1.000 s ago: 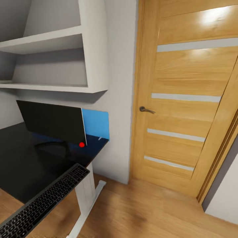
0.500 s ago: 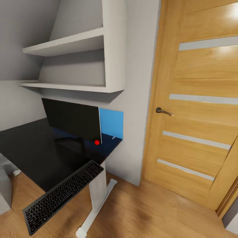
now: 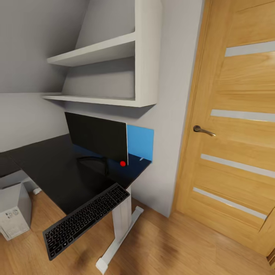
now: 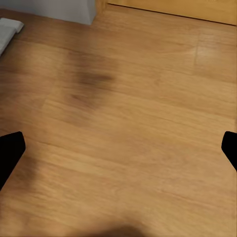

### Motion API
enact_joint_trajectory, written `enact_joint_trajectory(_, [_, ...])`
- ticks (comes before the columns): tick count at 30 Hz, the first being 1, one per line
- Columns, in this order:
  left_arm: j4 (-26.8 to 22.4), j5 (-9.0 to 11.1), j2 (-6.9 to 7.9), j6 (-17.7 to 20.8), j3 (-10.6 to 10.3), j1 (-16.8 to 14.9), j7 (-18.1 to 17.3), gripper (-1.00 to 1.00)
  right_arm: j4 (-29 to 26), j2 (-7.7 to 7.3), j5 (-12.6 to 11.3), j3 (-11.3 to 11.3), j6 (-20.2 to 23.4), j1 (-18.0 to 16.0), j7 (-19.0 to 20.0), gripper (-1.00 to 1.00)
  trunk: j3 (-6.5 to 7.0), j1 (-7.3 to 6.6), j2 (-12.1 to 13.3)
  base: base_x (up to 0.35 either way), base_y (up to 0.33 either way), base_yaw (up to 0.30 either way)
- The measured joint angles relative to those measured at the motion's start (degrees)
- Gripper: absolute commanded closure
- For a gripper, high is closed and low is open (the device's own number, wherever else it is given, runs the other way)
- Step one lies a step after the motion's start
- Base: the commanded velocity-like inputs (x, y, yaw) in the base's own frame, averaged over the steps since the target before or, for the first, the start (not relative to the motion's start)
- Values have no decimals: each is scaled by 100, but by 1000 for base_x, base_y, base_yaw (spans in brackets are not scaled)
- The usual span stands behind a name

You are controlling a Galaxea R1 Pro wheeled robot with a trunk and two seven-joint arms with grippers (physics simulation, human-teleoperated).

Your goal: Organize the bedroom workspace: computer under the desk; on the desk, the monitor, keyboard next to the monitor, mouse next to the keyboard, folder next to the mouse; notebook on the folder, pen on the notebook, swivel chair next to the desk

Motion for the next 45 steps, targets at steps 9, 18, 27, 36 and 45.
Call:
enact_joint_trajectory(9, [0,-70,0,0,-25,0,2,-100,19,95,6,28,14,0,-5,-100,0,0,0,0,-295,82])
enact_joint_trajectory(18, [-1,-70,0,-1,-26,1,4,-100,26,160,0,20,25,0,-6,-100,0,0,0,0,-172,233])
enact_joint_trajectory(27, [-1,-71,0,-1,-33,0,4,-100,25,167,-1,18,25,0,-14,-100,0,0,0,0,-20,248])
enact_joint_trajectory(36, [-1,-70,0,-1,-34,0,4,-100,23,160,7,18,28,0,-13,-100,0,0,0,0,-2,250])
enact_joint_trajectory(45, [-2,-71,0,-1,-35,0,4,-100,26,159,8,17,33,0,-8,-100,0,0,0,0,0,250])
